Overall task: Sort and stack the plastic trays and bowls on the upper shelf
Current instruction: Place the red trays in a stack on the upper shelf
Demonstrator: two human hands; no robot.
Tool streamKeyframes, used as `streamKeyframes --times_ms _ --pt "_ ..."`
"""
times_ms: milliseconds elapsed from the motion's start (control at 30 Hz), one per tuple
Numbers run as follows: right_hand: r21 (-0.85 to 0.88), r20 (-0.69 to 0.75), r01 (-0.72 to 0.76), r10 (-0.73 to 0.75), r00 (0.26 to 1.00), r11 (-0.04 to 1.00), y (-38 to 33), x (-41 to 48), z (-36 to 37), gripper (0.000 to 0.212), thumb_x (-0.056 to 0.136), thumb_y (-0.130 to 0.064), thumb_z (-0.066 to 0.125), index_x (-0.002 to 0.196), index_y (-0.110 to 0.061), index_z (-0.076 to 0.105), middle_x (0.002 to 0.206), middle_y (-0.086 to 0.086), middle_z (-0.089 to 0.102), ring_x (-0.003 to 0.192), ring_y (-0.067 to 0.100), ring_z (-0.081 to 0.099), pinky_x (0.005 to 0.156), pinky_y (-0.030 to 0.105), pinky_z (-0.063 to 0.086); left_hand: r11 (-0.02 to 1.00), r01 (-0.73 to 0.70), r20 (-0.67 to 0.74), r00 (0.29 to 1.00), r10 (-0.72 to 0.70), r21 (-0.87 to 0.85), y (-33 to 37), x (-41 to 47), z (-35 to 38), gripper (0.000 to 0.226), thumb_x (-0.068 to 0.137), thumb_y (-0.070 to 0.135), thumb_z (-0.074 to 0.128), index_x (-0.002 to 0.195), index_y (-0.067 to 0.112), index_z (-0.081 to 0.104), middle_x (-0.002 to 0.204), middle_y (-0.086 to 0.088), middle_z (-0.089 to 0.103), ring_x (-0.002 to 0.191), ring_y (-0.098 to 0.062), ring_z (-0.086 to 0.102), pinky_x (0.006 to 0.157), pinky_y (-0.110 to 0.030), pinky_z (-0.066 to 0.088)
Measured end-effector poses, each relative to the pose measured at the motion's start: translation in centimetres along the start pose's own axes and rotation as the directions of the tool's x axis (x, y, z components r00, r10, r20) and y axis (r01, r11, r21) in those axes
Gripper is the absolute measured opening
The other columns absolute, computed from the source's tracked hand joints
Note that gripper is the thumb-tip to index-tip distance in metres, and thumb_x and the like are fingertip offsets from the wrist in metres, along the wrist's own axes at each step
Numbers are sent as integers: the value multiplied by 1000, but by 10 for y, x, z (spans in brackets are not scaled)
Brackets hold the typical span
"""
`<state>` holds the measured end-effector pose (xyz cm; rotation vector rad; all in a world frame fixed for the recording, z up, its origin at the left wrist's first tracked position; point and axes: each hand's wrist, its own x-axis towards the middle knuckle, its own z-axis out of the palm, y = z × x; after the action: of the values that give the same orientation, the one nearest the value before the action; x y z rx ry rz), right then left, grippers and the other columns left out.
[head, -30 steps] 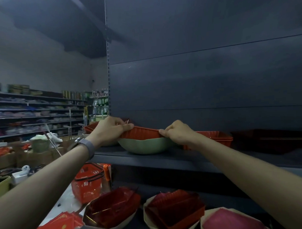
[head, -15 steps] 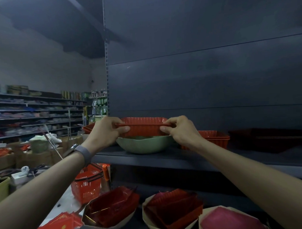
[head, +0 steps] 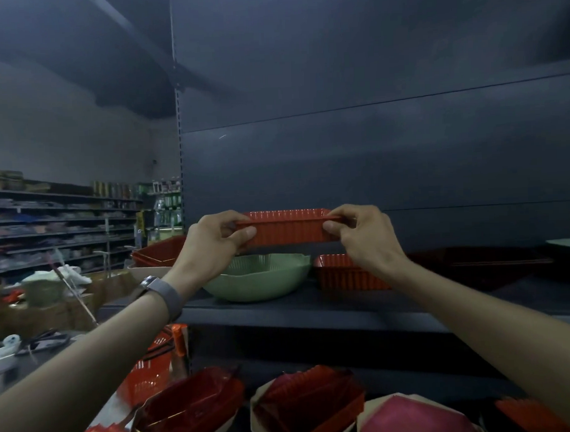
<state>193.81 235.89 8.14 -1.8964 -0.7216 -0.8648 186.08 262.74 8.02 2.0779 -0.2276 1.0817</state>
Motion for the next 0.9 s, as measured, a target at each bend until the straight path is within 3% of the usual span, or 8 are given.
streamKeyframes --times_ms 67,167,200,300,400,567,733,900 --pt "-42 -22 -9 9 1000 999 7 0 -15 7 97 -30 75 101 -27 79 85 -16 77 87 1 72 91 34 59 999 -16 17 1000 16 -28 11 2 16 9 98 22 73 104 28 76 81 1 78 72 -15 76 70 -30 63" --pt "-101 -57 -21 16 998 995 23 -2 -37 5 98 -32 74 96 -29 77 80 -17 76 82 1 72 89 37 60 999 -18 39 999 20 -33 23 8 44 13 101 17 68 109 25 74 77 -3 76 65 -13 73 71 -38 64" --pt "-125 -63 -32 24 998 992 29 -3 -43 5 98 -33 74 95 -30 77 79 -16 76 81 1 72 88 38 60 999 -29 51 998 30 -20 25 10 54 12 102 17 68 110 25 73 75 -3 74 61 -8 71 67 -34 62" --pt "-183 -78 -69 56 995 981 49 -5 -61 5 96 -36 74 94 -34 75 78 -17 75 81 5 72 84 42 61 997 -70 95 993 67 22 31 14 83 9 102 19 67 109 23 72 71 -2 71 47 4 59 52 -7 42" --pt "-270 -91 -122 101 991 955 63 -7 -76 9 96 -45 71 100 -37 74 84 -16 75 90 14 71 87 46 59 993 -100 129 987 92 61 33 17 106 7 101 21 68 100 27 73 75 5 74 55 5 64 58 -4 41" --pt "-271 -63 -126 113 992 954 88 -7 -83 5 96 -37 73 94 -33 75 78 -13 74 79 10 71 80 42 60 986 -97 197 978 69 132 26 25 130 11 99 27 69 90 31 74 78 7 77 76 0 70 66 -7 44" --pt "-262 -8 -123 125 992 957 102 1 -75 11 97 -29 75 86 -30 73 75 -12 72 73 5 69 71 27 53 968 -64 250 968 1 243 17 39 140 11 98 29 69 89 29 75 83 4 77 88 -17 71 85 -32 55" --pt "-288 22 -147 159 987 946 110 2 -63 9 97 -35 74 89 -31 74 87 -9 73 88 13 68 81 33 55 931 -75 295 955 -36 357 10 47 141 11 97 29 71 98 22 79 92 -1 77 95 -24 70 90 -37 56"
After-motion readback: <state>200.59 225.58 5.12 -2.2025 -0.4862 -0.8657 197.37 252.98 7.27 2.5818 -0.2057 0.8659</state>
